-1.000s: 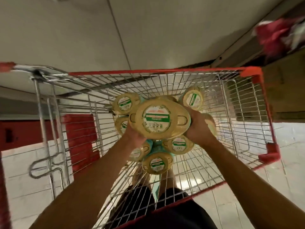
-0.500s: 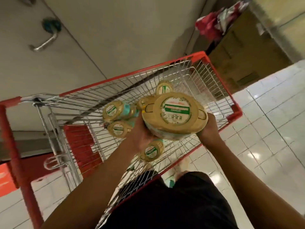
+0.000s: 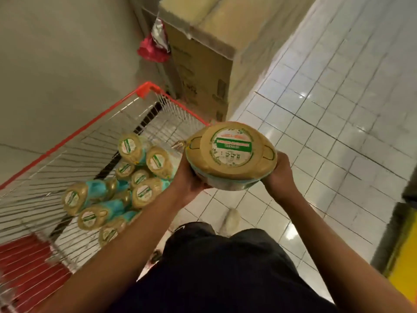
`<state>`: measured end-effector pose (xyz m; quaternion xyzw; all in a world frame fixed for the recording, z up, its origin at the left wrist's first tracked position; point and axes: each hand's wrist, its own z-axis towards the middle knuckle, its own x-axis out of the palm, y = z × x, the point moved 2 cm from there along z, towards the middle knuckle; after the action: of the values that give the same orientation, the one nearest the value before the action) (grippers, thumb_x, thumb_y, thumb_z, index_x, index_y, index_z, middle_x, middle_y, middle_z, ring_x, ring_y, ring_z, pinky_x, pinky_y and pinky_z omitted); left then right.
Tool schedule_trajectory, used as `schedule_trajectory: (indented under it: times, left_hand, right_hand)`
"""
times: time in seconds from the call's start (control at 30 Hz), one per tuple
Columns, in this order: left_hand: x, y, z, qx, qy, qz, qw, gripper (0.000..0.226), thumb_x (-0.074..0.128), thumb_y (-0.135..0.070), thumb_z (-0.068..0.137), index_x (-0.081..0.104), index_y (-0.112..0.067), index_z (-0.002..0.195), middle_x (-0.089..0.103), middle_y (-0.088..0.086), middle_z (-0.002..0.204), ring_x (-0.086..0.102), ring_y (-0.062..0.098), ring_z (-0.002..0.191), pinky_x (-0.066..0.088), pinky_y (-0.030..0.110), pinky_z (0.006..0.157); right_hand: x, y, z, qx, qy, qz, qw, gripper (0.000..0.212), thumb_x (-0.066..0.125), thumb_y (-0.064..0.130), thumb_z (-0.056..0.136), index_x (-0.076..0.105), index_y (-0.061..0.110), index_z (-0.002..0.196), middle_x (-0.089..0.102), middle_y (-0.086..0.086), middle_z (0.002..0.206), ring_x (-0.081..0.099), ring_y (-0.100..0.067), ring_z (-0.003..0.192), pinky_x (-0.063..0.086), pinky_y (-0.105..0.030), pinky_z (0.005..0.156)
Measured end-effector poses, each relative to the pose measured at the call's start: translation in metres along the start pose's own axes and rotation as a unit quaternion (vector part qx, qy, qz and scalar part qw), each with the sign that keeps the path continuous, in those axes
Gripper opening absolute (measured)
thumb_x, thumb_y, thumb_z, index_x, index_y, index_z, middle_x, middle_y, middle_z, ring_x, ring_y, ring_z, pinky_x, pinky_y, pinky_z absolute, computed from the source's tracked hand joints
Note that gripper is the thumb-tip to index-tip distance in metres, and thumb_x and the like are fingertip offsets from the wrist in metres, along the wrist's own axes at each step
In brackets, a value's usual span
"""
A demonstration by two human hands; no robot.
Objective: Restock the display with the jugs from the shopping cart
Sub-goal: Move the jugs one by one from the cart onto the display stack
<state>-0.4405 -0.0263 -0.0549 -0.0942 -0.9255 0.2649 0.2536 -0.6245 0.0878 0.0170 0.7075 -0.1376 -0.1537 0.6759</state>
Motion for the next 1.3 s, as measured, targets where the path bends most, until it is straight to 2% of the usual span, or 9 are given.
schedule_trajectory:
  times: [0.1,0.23,0.33,0.47,0.57,0.73,0.87,1.13,1.3]
  left_hand:
    - [0.062,0.006,0.022,0.002,0.017,0.035,0.999,0.063,0.032,-0.067,0.105,0.068,-0.026,0.136,0.068,0.012,0.136,0.062,0.037,0.126,0.054,0.061,0.097]
    - [0.132,0.005,0.044,0.003,0.075,0.057,0.996,0.061,0.029,-0.066,0.106,0.074,-0.03,0.127,0.07,0.01,0.134,0.072,0.03,0.114,0.059,0.051,0.083]
    - [0.173,0.0,0.068,-0.001,0.107,0.071,0.992,0.062,0.028,-0.068,0.105,0.073,-0.033,0.129,0.069,0.009,0.137,0.07,0.029,0.118,0.059,0.051,0.085]
    - [0.226,-0.017,0.116,-0.006,0.126,0.091,0.988,0.062,0.029,-0.066,0.105,0.06,-0.029,0.144,0.064,0.01,0.143,0.063,0.034,0.129,0.057,0.055,0.09]
    - [0.268,-0.035,0.157,-0.004,0.135,0.102,0.986,0.063,0.032,-0.066,0.106,0.054,-0.026,0.149,0.062,0.012,0.145,0.064,0.034,0.127,0.057,0.053,0.088]
    - [0.347,-0.077,0.219,-0.004,0.14,0.115,0.984,0.061,0.036,-0.067,0.104,0.057,-0.029,0.147,0.063,0.01,0.144,0.063,0.035,0.128,0.058,0.053,0.089]
    - [0.407,-0.116,0.26,0.004,0.143,0.109,0.984,0.056,0.034,-0.065,0.106,0.063,-0.031,0.141,0.066,0.01,0.14,0.068,0.032,0.121,0.058,0.053,0.087]
    - [0.49,-0.187,0.337,0.05,0.107,0.067,0.991,0.058,0.038,-0.072,0.1,0.064,-0.038,0.139,0.069,0.005,0.136,0.071,0.028,0.116,0.059,0.056,0.085]
    - [0.513,-0.226,0.369,0.093,0.026,0.009,0.995,0.06,0.033,-0.073,0.098,0.067,-0.04,0.134,0.071,0.004,0.134,0.071,0.027,0.117,0.06,0.057,0.086]
  right_hand:
    - [-0.063,0.002,-0.004,0.0,-0.041,0.003,0.999,0.01,0.071,0.024,0.089,0.076,0.032,0.093,0.076,0.016,0.081,0.072,-0.004,0.075,0.055,-0.017,0.07]
    - [-0.131,0.0,-0.002,0.008,-0.082,-0.012,0.997,0.005,0.07,0.025,0.088,0.075,0.027,0.092,0.076,0.01,0.08,0.072,-0.006,0.075,0.056,-0.019,0.07]
    - [-0.175,0.003,0.009,0.004,-0.113,-0.015,0.994,0.013,0.069,0.025,0.088,0.075,0.036,0.087,0.076,0.01,0.079,0.072,-0.006,0.074,0.056,-0.018,0.07]
    - [-0.231,0.0,0.042,0.011,-0.144,-0.043,0.989,0.008,0.07,0.019,0.088,0.073,0.026,0.088,0.076,0.009,0.079,0.072,-0.006,0.074,0.056,-0.018,0.069]
    - [-0.277,-0.004,0.076,0.022,-0.163,-0.058,0.985,0.005,0.072,0.019,0.085,0.076,0.02,0.087,0.077,-0.001,0.08,0.074,-0.019,0.073,0.061,-0.029,0.068]
    - [-0.351,0.006,0.15,0.038,-0.182,-0.076,0.98,0.01,0.069,0.023,0.083,0.07,0.031,0.079,0.073,0.015,0.072,0.067,0.001,0.068,0.053,-0.015,0.065]
    - [-0.407,0.015,0.21,0.046,-0.192,-0.083,0.977,0.016,0.069,0.013,0.087,0.072,0.027,0.08,0.074,0.012,0.073,0.068,-0.004,0.07,0.056,-0.02,0.068]
    - [-0.499,0.037,0.343,0.027,-0.113,-0.082,0.99,0.032,0.069,0.007,0.093,0.072,0.035,0.079,0.073,0.013,0.074,0.068,-0.001,0.071,0.054,-0.017,0.069]
    - [-0.529,0.049,0.448,0.006,0.004,-0.072,0.997,0.011,0.069,0.013,0.086,0.074,0.022,0.085,0.075,0.008,0.078,0.07,-0.007,0.077,0.057,-0.023,0.073]
